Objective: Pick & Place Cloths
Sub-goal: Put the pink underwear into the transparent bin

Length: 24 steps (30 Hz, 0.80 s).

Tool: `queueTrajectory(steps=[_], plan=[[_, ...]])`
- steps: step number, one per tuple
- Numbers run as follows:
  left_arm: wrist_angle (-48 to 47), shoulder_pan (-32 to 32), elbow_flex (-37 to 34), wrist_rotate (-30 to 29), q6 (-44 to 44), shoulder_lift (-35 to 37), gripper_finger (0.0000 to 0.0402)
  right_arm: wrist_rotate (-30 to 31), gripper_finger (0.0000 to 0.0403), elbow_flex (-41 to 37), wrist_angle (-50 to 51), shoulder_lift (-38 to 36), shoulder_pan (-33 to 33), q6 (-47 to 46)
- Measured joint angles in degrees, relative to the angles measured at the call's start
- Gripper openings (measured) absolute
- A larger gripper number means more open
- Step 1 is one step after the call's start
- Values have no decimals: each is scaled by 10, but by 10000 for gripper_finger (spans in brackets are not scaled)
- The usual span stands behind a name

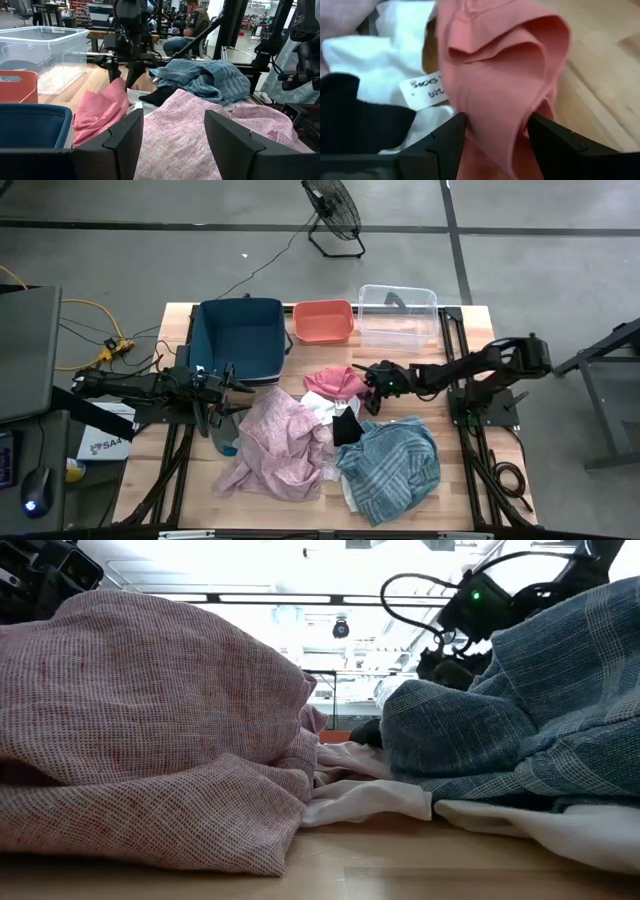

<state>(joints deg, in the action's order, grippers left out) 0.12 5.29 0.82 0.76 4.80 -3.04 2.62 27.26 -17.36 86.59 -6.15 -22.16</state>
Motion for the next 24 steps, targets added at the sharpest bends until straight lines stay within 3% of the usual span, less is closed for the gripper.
queueTrajectory(steps=[4, 8, 12, 17, 24], plan=[[0, 0, 0, 0, 0, 0, 207, 5, 205, 0, -40, 39, 0, 35], [0, 0, 0, 0, 0, 0, 207, 47, 191, 0, -69, 70, 0, 33], [0, 0, 0, 0, 0, 0, 207, 54, 132, 0, -79, 77, 0, 27], [0, 0, 0, 0, 0, 0, 207, 50, 19, 0, -114, 70, 0, 27], [0, 0, 0, 0, 0, 0, 207, 43, 7, 18, -145, 28, 0, 30]])
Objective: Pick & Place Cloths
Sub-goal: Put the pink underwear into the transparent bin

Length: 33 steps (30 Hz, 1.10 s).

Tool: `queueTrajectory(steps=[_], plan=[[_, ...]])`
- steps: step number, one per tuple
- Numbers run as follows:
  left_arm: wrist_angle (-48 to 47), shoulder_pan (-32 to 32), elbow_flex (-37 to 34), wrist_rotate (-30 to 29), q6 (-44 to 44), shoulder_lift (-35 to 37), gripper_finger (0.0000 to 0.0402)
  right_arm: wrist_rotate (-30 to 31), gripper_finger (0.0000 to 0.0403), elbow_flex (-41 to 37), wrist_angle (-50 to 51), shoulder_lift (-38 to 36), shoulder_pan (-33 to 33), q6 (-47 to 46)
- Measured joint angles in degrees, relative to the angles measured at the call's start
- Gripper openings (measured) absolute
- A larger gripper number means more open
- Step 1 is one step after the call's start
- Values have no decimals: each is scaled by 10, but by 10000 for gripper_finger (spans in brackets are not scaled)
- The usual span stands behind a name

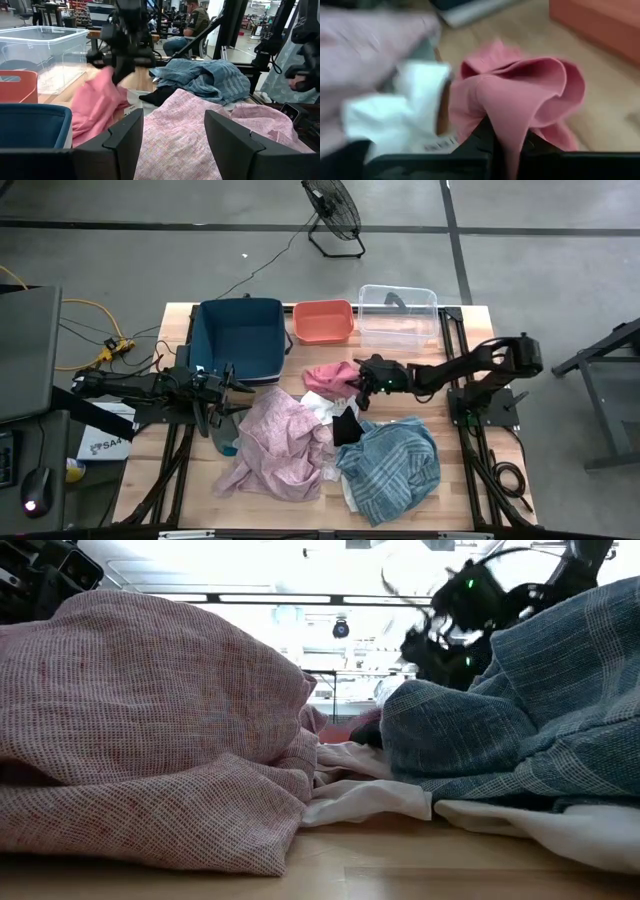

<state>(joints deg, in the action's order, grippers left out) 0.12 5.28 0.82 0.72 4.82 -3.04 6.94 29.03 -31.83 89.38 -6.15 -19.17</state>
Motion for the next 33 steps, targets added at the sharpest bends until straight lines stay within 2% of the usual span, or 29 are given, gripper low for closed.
queueTrajectory(steps=[6, 11, 14, 19, 27, 33], plan=[[0, 0, 0, 0, 0, 0, 207, 5, 6, 35, 19, -82, 2, 39], [0, 0, 0, -1, 0, 0, 207, 9, 5, 77, 97, -164, 2, 95], [0, 0, 0, -1, 0, 0, 207, 36, 5, 111, 156, -207, 2, 131], [0, 0, 0, -3, 0, 0, 207, 114, 5, 158, 241, -261, 0, 188], [0, 0, 0, -3, 0, 0, 207, 327, 5, 183, 286, -303, -22, 229], [0, 0, 0, -3, 0, 0, 207, 399, 5, 183, 297, -306, -58, 272]])
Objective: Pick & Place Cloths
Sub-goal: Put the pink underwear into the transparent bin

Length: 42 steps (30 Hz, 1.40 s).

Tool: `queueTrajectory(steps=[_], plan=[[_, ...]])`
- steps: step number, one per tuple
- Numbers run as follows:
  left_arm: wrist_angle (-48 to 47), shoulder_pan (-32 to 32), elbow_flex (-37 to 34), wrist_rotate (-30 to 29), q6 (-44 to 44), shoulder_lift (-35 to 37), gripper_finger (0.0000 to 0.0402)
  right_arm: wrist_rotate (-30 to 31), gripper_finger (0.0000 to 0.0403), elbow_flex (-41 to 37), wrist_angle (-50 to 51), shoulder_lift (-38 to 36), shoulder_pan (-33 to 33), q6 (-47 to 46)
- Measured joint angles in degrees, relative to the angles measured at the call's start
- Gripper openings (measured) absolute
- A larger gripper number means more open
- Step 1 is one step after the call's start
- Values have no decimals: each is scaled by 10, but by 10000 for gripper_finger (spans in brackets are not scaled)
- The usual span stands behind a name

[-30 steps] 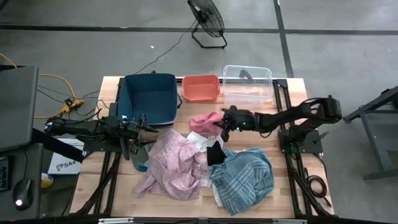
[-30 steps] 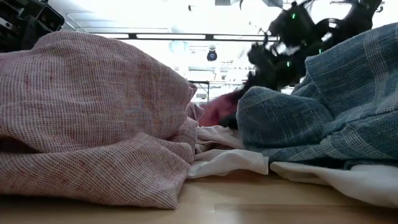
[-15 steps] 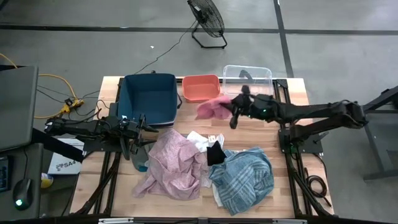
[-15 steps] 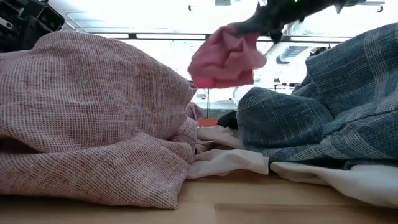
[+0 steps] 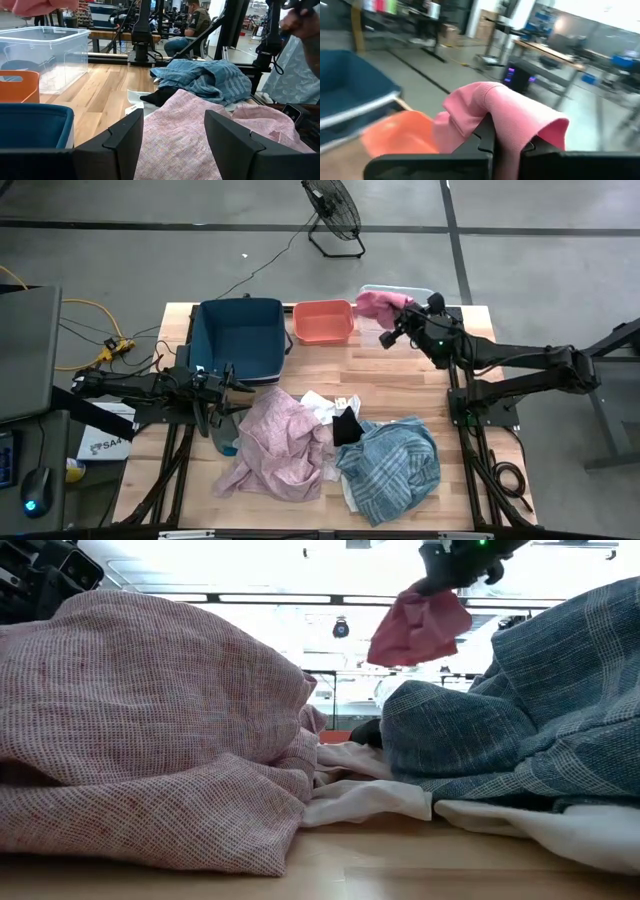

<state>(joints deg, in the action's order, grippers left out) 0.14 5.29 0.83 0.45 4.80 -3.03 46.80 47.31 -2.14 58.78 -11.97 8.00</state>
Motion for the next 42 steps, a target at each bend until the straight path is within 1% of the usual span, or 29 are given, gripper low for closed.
queueTrajectory(steps=[3, 5, 7, 10, 17, 20, 24, 27, 33, 39, 42], plan=[[0, 0, 0, 0, 0, 0, 207, 17, 5, 0, 35, 0, -35, -23], [0, 0, 0, 0, 0, 0, 207, 25, 5, 0, 60, 0, -62, -66], [0, 0, 0, 0, 0, 0, 207, 20, 5, 0, 79, 0, -90, -105], [0, 0, 0, 0, 0, 0, 207, -29, 5, 6, 114, 0, -134, -147], [0, 0, 0, 0, 0, 0, 207, -182, 5, 68, 246, 16, -227, -237], [0, 0, 0, 0, 0, 0, 207, -244, 5, 98, 303, 35, -252, -266], [0, 0, 0, 0, 0, 0, 207, -295, 5, 124, 365, 77, -279, -285], [0, 0, 0, 0, 0, 0, 207, -327, 5, 136, 380, 109, -296, -290], [0, 0, 0, 0, 0, 0, 207, -365, 5, 164, 398, 171, -324, -292], [0, 0, 0, 0, 0, 0, 207, -371, 5, 209, 447, 230, -340, -294], [0, 0, 0, 0, 0, 0, 207, -395, 5, 219, 463, 253, -345, -294]])
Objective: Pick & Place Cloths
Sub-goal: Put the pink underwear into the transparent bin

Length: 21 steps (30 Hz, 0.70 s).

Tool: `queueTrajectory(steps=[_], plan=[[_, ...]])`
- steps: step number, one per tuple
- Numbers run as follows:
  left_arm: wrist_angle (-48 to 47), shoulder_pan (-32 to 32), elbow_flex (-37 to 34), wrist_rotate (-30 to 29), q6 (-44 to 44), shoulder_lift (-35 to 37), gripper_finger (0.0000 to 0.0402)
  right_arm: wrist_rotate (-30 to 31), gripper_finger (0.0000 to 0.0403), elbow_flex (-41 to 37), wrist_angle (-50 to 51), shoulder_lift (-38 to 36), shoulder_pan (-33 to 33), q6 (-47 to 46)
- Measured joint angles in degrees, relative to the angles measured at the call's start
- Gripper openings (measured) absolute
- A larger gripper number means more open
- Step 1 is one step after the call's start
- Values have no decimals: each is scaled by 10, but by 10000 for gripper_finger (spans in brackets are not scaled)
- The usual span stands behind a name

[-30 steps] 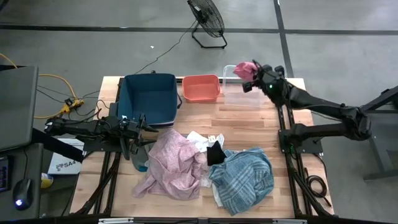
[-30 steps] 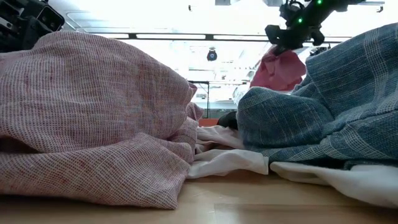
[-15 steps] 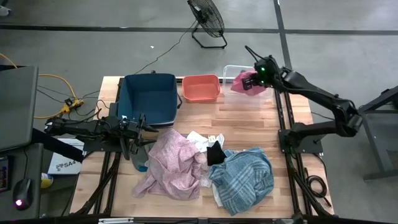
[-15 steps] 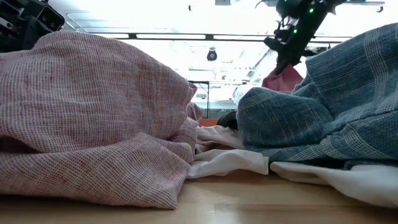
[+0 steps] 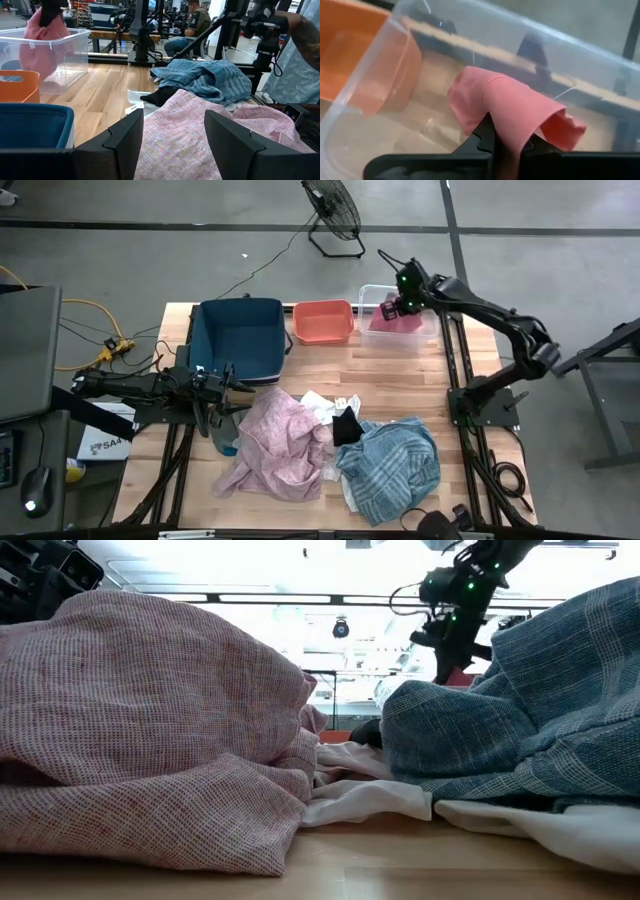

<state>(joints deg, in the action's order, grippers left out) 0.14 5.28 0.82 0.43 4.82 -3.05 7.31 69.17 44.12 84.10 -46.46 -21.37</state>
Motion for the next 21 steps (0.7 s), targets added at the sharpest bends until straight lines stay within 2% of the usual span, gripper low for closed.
queueTrajectory(steps=[12, 17, 21], plan=[[0, 0, 0, 0, 0, 0, 207, -19, 11, 0, 23, 65, -2, 2], [0, 0, 0, 0, 0, 0, 207, -18, 41, 0, 24, 65, -2, 2], [0, 0, 0, 0, 0, 0, 207, -22, 79, 0, 24, 65, -2, 13]])
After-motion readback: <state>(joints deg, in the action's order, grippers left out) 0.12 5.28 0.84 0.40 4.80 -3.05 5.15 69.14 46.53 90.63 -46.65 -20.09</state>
